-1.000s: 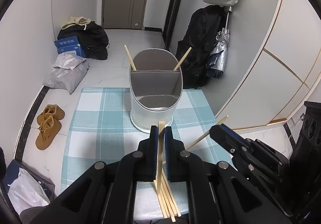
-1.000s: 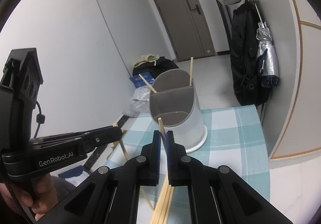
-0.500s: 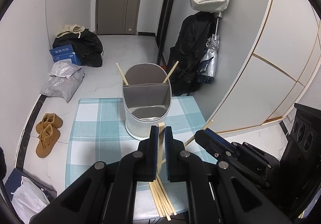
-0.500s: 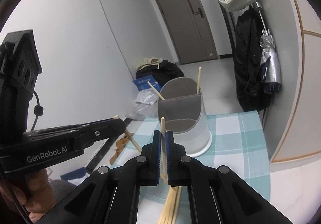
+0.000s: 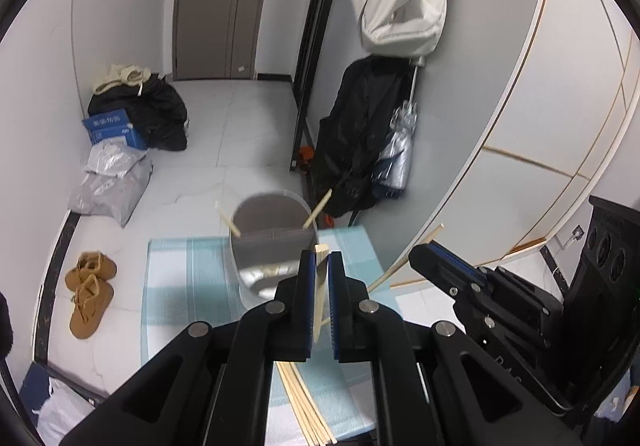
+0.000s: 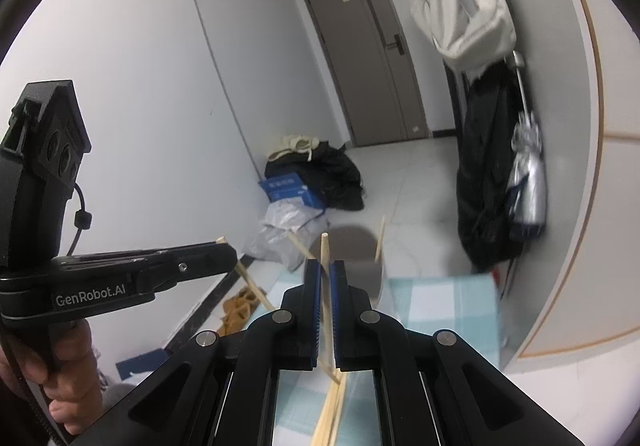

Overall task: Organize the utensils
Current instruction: 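Lower both held chopsticks into the holder compartments, then open both grippers to release the chopsticks into the holder, then move both open grippers back down toward the chopstick bundle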

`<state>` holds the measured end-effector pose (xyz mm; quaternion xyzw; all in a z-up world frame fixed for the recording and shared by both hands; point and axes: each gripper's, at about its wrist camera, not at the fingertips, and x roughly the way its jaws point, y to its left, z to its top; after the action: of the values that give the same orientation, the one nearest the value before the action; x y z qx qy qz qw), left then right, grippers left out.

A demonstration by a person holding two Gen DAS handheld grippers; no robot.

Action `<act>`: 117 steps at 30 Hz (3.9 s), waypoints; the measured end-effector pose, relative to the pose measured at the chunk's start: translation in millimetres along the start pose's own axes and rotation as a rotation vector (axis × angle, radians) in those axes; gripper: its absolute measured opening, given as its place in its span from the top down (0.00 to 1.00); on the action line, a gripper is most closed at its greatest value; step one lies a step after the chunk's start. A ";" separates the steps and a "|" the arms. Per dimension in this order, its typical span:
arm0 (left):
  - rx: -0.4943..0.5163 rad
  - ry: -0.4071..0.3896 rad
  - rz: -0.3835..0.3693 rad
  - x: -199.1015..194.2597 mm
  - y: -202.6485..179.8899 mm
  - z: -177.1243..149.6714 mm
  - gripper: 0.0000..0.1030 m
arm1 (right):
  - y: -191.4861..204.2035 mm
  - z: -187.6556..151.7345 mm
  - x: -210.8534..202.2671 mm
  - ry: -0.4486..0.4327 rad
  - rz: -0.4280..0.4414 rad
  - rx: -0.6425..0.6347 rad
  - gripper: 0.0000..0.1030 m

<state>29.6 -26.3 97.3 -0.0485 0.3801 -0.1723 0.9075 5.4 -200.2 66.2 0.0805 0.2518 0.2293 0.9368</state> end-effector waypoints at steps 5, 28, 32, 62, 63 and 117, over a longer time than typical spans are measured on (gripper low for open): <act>0.011 -0.029 -0.017 -10.6 3.5 35.1 0.98 | 1.9 38.0 5.2 -0.017 0.024 0.001 0.96; -0.009 0.045 0.033 78.5 62.9 84.8 0.98 | -33.7 87.6 126.2 0.087 0.009 -0.057 0.96; -0.029 0.070 0.012 91.9 68.9 83.4 0.98 | -38.5 75.9 140.3 0.128 0.020 -0.063 0.96; -0.100 -0.107 0.217 42.7 57.6 29.2 0.29 | -46.7 30.6 79.8 0.080 -0.011 0.045 0.64; -0.097 -0.113 0.222 39.9 54.6 27.2 0.26 | -45.4 28.7 74.0 0.067 -0.017 0.046 0.61; -0.220 0.004 0.317 91.3 86.1 -130.0 0.08 | -40.4 -141.9 89.4 0.341 -0.247 0.022 0.17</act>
<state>21.0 27.9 -74.9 -0.0865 0.4014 0.0155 0.9117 17.6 -188.8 -105.5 0.0190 0.4172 0.1200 0.9007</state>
